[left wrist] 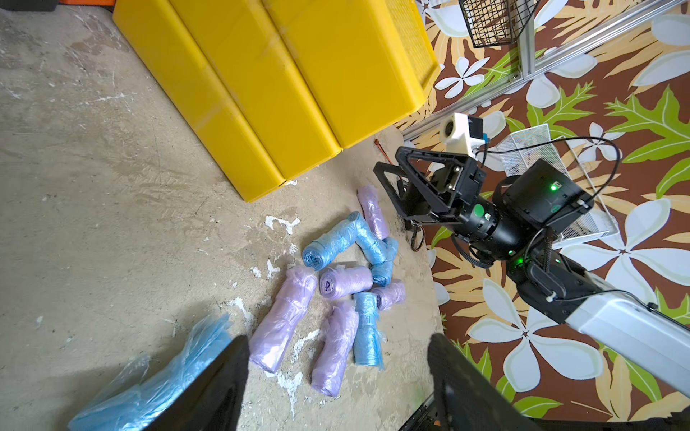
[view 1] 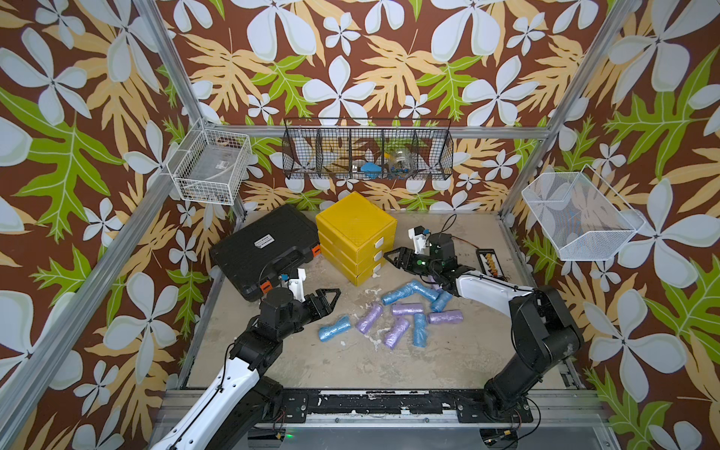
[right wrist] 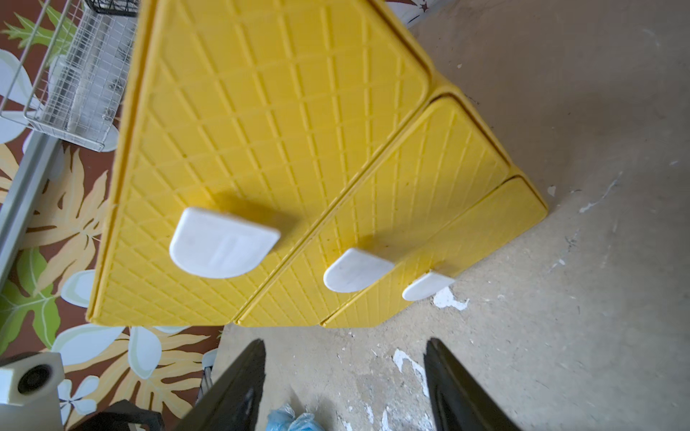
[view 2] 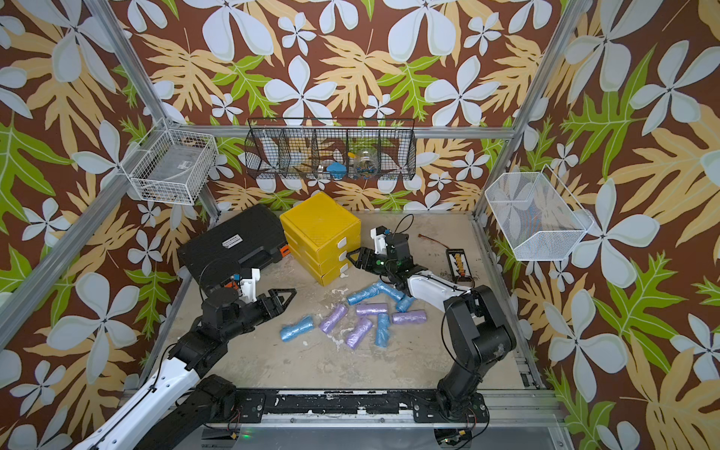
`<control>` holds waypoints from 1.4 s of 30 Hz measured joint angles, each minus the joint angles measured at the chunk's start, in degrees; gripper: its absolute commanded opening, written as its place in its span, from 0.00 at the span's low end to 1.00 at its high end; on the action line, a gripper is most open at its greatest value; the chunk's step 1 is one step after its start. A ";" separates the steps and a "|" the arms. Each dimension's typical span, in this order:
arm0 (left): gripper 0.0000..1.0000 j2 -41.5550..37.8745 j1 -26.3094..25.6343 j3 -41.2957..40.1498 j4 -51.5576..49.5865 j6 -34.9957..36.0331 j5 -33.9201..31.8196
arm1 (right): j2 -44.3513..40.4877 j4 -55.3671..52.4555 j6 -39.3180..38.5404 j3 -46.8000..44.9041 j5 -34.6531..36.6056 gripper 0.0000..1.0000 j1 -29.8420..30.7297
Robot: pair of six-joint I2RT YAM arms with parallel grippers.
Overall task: Sort the rolls of trash bags by color and place them into the drawer
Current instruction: Open the drawer in the storage box.
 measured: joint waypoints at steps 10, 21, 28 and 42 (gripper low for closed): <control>0.78 -0.42 0.00 -0.31 -0.07 -0.04 0.42 | 5.66 5.31 5.27 2.73 -2.14 0.63 -0.07; 0.78 -0.48 0.00 -0.33 -0.15 -0.63 0.85 | 8.90 8.15 8.33 3.34 -3.26 0.62 -0.07; 0.78 -0.37 0.00 -0.33 -0.15 -0.63 1.01 | 10.64 9.18 9.51 4.15 -3.30 0.61 -0.07; 0.78 -0.63 0.00 -0.33 -0.22 -0.63 1.01 | 12.09 13.49 11.98 2.29 -3.80 0.53 -0.04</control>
